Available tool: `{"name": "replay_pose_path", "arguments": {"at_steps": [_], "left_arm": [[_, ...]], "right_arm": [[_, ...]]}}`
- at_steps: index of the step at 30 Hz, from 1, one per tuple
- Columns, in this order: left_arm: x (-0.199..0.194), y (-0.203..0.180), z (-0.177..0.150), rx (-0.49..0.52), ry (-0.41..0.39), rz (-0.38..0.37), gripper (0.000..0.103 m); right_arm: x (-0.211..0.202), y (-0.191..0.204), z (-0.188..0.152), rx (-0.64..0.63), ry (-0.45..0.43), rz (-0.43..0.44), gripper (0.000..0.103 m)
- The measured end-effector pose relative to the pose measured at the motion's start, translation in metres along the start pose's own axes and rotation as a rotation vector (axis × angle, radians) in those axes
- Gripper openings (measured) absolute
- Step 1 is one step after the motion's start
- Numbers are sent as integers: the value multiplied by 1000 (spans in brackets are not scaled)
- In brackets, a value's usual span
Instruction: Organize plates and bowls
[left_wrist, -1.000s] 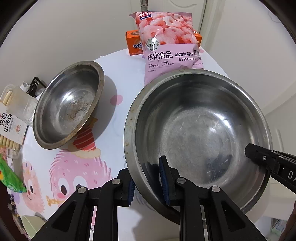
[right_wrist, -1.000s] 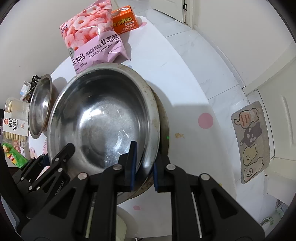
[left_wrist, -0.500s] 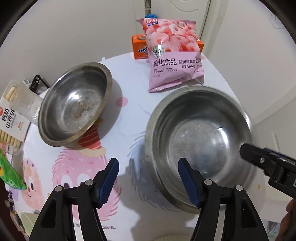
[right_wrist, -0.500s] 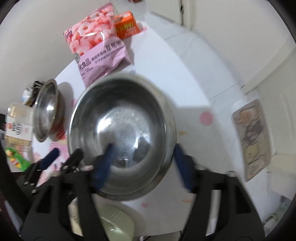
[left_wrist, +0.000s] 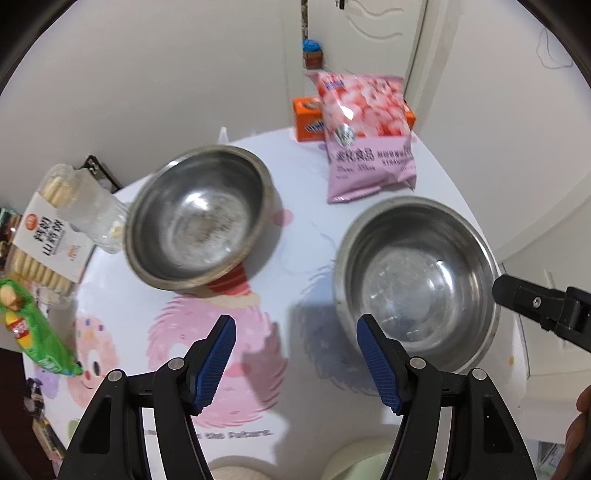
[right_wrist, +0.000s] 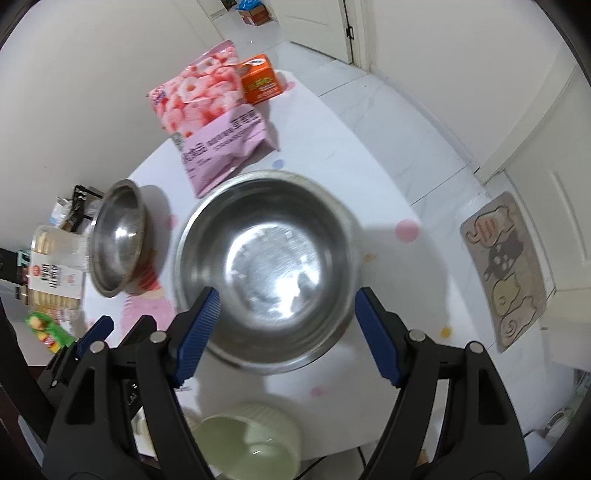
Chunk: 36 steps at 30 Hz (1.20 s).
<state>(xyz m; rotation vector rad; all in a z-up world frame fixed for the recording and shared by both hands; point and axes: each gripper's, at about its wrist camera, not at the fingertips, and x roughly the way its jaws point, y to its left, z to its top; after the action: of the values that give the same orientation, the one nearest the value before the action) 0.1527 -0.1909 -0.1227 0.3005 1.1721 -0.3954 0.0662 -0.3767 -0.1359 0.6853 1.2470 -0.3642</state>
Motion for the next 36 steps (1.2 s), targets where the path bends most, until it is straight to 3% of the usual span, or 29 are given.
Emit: {"name": "replay_pose_path", "arguments": {"at_steps": [9, 15, 19, 23, 27, 36], "left_arm": [[-31, 38, 2, -15, -41, 48, 77], [-45, 76, 0, -83, -63, 102, 78], [-51, 104, 0, -149, -69, 110, 79], [-51, 126, 4, -189, -55, 138, 79], [-49, 138, 11, -181, -93, 57, 81], [-10, 154, 32, -240, -8, -36, 85]], "right_arm": [[-11, 52, -12, -54, 15, 71, 82], [-9, 101, -15, -149, 29, 99, 83], [-6, 129, -14, -191, 34, 94, 99], [-4, 151, -9, -222, 20, 88, 99], [1, 170, 1, -246, 17, 80, 100], [25, 187, 28, -247, 45, 58, 100]]}}
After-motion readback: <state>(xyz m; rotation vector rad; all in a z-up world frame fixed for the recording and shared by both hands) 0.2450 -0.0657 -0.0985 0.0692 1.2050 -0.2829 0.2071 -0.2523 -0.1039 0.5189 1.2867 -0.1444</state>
